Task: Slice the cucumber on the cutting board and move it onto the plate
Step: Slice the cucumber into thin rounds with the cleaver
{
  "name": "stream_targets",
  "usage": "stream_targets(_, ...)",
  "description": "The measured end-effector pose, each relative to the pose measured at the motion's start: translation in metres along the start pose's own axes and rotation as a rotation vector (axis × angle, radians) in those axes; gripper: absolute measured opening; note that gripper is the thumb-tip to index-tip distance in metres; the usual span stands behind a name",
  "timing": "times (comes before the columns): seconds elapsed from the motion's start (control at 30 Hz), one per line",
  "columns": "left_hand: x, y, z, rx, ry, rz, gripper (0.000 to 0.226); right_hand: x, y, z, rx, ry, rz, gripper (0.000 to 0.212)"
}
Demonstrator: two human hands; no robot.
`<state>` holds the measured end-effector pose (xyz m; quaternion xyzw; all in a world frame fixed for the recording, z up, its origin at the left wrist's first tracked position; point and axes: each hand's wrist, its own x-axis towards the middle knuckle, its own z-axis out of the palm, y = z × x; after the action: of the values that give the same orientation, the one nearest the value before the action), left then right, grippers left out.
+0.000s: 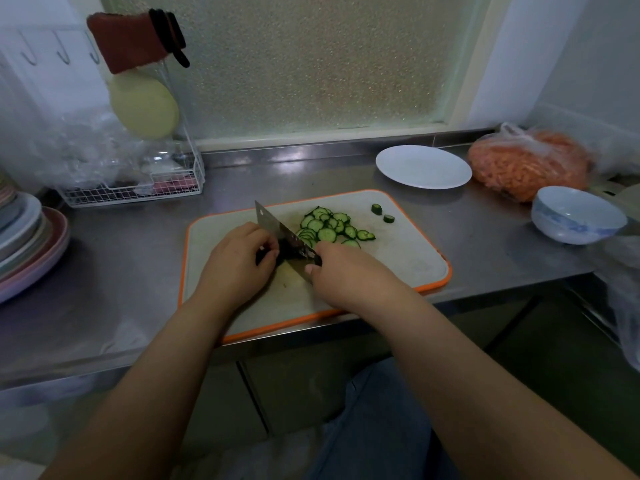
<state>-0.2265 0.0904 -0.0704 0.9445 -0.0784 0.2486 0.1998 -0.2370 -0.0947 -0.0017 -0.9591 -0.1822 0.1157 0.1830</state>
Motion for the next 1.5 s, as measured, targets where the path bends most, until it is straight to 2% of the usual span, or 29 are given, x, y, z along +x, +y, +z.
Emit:
stream_targets(0.3,0.001,-0.001,0.0,-0.024,0.005,-0.019,0.009,-0.015,-0.008,-0.011,-0.006,0.044,-0.046,0.025)
stream_targets(0.7,0.001,0.0,0.0,-0.003,-0.014,0.01,0.007,0.002,-0.013,0.006,-0.044,-0.032,0.016,0.028)
stream_targets(1.0,-0.004,0.001,-0.001,0.027,0.05,-0.038,0.006,0.013,0.001,-0.003,0.037,-0.037,0.059,0.03)
stream_targets(1.5,-0.002,0.001,-0.001,0.02,0.014,-0.027,0.007,-0.009,-0.008,-0.015,-0.011,0.025,-0.057,0.027)
